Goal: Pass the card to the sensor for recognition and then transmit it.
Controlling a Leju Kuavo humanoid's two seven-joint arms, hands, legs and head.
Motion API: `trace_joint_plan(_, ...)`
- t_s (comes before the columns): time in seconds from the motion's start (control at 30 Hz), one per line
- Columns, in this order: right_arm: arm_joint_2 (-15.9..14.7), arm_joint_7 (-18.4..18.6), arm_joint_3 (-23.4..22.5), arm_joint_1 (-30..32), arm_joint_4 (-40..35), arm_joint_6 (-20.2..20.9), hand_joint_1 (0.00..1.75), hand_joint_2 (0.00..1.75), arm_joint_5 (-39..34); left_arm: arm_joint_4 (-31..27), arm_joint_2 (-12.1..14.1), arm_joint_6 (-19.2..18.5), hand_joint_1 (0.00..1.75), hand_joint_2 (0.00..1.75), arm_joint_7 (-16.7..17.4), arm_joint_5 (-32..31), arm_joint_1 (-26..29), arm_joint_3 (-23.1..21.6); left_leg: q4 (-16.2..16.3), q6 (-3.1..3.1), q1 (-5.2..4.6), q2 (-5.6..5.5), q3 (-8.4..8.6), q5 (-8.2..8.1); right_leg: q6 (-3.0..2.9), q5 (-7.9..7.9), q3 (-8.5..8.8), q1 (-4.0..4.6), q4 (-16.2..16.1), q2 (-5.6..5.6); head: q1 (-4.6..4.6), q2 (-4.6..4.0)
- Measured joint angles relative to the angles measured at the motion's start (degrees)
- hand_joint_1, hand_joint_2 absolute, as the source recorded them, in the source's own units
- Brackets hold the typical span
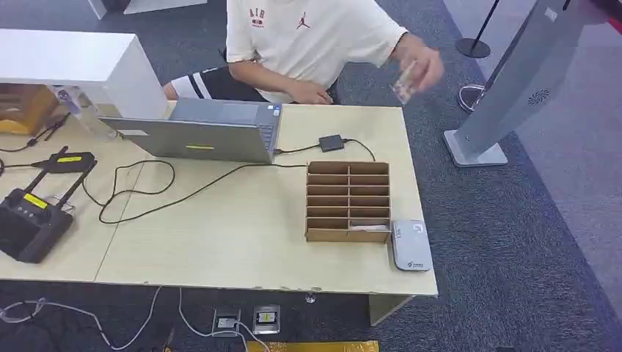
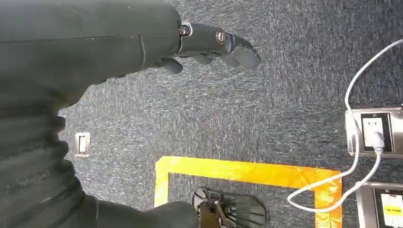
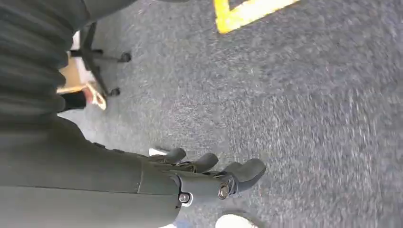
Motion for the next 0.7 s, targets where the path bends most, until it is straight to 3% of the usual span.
trace_joint_plan(0.17, -2.7, -0.3, 0.0, -1.0, 0.0, -5.2, 0.00, 1.75, 0.6, 0.0, 0.0, 0.3, 0.00, 1.75, 0.0, -0.1, 0.0, 0.0, 0.0, 0.01, -0.04, 0.00, 0.00, 0.00, 0.01, 0.01, 0.01, -0.05, 0.0, 0.00, 0.02, 0.00)
trace_joint_plan(0.33, -8.1, 1.8, 0.0, -3.8, -0.2, -9.4, 0.00, 1.75, 2.1, 0.0, -0.1, 0.7, 0.00, 1.75, 0.0, 0.7, 0.0, 0.1, 0.0, 0.05, -0.12, 0.00, 0.00, 0.03, 0.07, 0.06, 0.02, -0.13, 0.0, -0.01, 0.02, 0.00)
trace_joint_plan(0.43, -12.5, 3.3, -0.5, -6.4, -0.9, -11.6, 0.00, 1.75, 2.1, 0.0, -0.2, 1.3, 0.00, 1.75, 0.0, 0.9, 0.2, 0.2, 0.0, 0.06, -0.24, 0.01, -0.01, 0.04, 0.14, 0.12, -0.03, -0.26, 0.0, 0.02, -0.02, 0.00)
trace_joint_plan(0.5, -17.2, 3.8, -1.5, -9.4, -1.6, -12.2, 0.00, 1.75, 2.4, 0.0, -0.3, 1.6, 0.00, 1.75, 0.0, 0.9, 0.2, 0.3, 0.0, 0.12, -0.37, 0.02, -0.01, 0.08, 0.15, 0.13, -0.04, -0.39, 0.1, -0.01, 0.00, 0.00)
trace_joint_plan(0.7, -27.8, 3.7, -4.3, -20.3, -3.9, -10.8, 0.00, 1.75, 6.7, 0.0, -0.5, 2.7, 0.00, 1.75, -1.0, 1.9, 0.3, 0.7, 0.0, 0.26, -0.45, 0.00, -0.06, 0.17, 0.27, 0.21, -0.04, -0.46, 0.1, -0.03, 0.09, 0.00)
